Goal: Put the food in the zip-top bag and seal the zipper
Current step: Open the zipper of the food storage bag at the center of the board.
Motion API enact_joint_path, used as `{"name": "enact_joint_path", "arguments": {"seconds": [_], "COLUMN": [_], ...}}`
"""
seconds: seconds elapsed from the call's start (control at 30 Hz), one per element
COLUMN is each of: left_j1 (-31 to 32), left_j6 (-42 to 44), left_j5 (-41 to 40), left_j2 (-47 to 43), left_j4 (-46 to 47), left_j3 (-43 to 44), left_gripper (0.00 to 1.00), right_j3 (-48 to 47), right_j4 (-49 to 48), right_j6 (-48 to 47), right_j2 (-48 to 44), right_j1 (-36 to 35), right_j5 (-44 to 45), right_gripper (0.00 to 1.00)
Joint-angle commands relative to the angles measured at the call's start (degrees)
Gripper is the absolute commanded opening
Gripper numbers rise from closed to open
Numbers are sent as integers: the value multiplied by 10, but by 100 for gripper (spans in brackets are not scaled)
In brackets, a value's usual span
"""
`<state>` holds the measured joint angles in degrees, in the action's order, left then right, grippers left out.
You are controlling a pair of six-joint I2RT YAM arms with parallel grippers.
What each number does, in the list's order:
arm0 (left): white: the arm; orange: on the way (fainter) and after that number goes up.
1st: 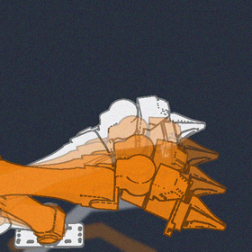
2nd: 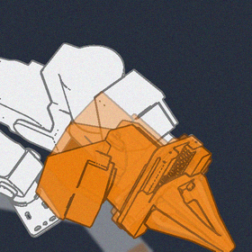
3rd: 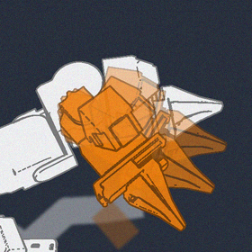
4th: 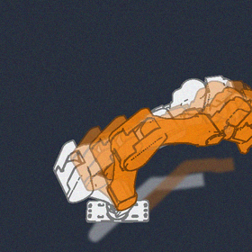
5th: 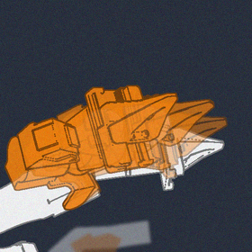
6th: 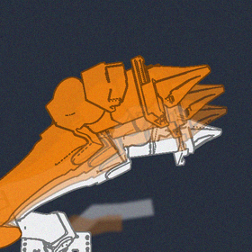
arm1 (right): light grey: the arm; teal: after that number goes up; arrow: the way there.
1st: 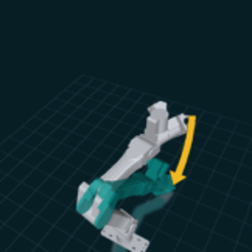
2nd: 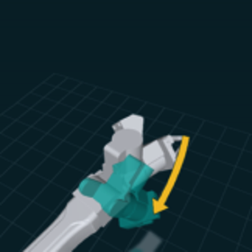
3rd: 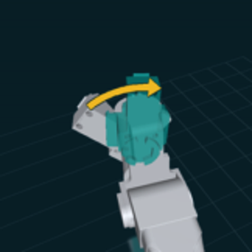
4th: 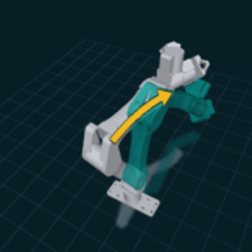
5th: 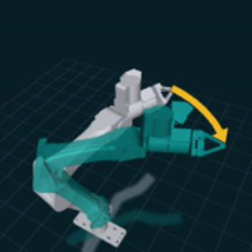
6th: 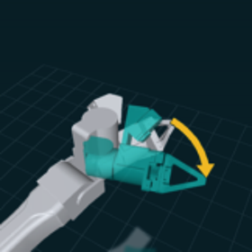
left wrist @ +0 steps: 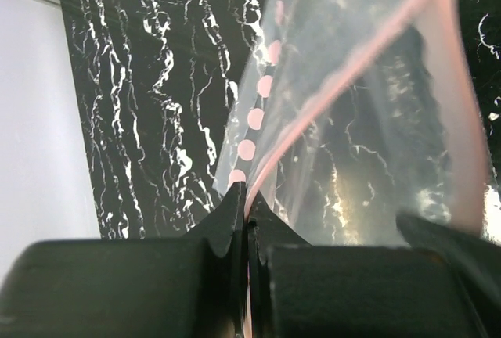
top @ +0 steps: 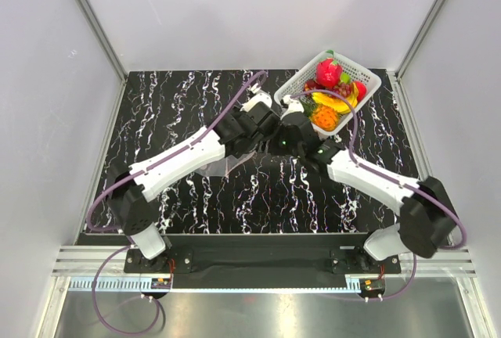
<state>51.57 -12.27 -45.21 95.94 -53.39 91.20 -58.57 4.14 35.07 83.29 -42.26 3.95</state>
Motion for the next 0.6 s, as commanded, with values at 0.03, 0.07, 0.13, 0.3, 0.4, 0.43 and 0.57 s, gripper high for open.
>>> {"name": "enact_joint_path", "arguments": {"seconds": [0.03,0.07,0.13,0.3,0.4,0.43,0.57], "left_j1": [-4,-9,-12,-24,-29,-31,-34], "left_j6": [14,15,17,29,33,35,41], "left_j5": [2,6,7,7,9,9,8], "left_j2": [24,28,35,42,48,51,60], "left_j4": [44,50,53,65,69,71,84], "left_j3": [0,0,6,16,23,23,24], "left_gripper": [0,0,0,0,0,0,0], "right_j3": [13,15,21,53,68,71,79], "right_j4": [16,21,30,26,12,1,-8], "right_j6": [-42,-43,-44,-33,-33,-34,-39], "right_j2": [-69,-73,-82,-97,-110,-118,-129], "right_j1": [18,24,34,63,88,95,132], "right_j5": [22,23,24,19,10,-5,-32], "right_gripper": [73,73,73,73,70,70,69]}}
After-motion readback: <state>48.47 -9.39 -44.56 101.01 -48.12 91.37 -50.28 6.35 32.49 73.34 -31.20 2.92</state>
